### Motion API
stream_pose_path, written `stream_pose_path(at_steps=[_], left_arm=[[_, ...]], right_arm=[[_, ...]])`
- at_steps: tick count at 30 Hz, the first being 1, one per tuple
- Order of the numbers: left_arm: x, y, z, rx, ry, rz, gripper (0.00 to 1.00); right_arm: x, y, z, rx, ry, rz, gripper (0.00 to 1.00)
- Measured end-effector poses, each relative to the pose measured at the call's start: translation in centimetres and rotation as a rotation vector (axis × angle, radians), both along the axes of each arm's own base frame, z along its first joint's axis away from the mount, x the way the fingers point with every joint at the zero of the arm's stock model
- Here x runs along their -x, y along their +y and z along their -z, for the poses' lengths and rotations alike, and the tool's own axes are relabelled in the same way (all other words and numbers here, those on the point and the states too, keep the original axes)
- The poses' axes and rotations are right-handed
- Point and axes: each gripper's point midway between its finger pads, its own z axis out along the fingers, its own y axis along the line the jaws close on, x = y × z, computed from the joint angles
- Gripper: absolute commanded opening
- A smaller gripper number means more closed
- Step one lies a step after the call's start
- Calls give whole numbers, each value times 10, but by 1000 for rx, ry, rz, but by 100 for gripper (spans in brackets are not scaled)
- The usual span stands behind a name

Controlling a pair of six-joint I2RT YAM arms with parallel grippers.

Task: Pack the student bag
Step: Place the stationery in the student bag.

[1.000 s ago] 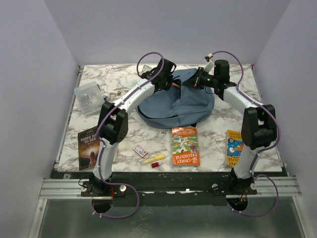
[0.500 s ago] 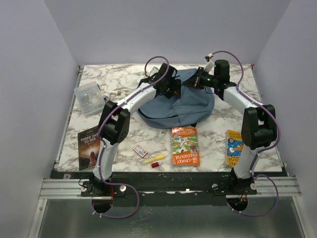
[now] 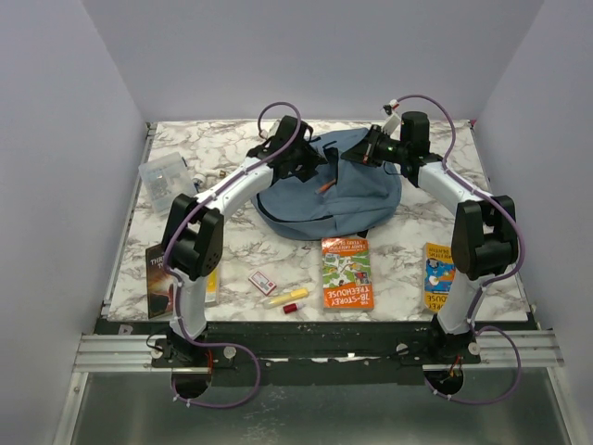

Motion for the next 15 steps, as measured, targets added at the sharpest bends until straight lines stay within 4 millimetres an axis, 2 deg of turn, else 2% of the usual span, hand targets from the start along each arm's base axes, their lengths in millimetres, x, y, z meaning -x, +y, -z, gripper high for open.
stream_pose_path(at_steps=[4, 8, 11, 15], left_arm=[[5, 11, 8, -21, 4, 8, 48], [7, 24, 24, -68, 20, 31, 41], [5, 32, 26, -85, 16, 34, 51], [6, 38, 34, -88, 37, 41, 53]], right_arm=[[0, 0, 0, 0, 0, -1, 1], [0, 0, 0, -1, -1, -2, 1], [0, 0, -1, -2, -1, -3, 1], [0, 1, -1, -3, -5, -4, 1]])
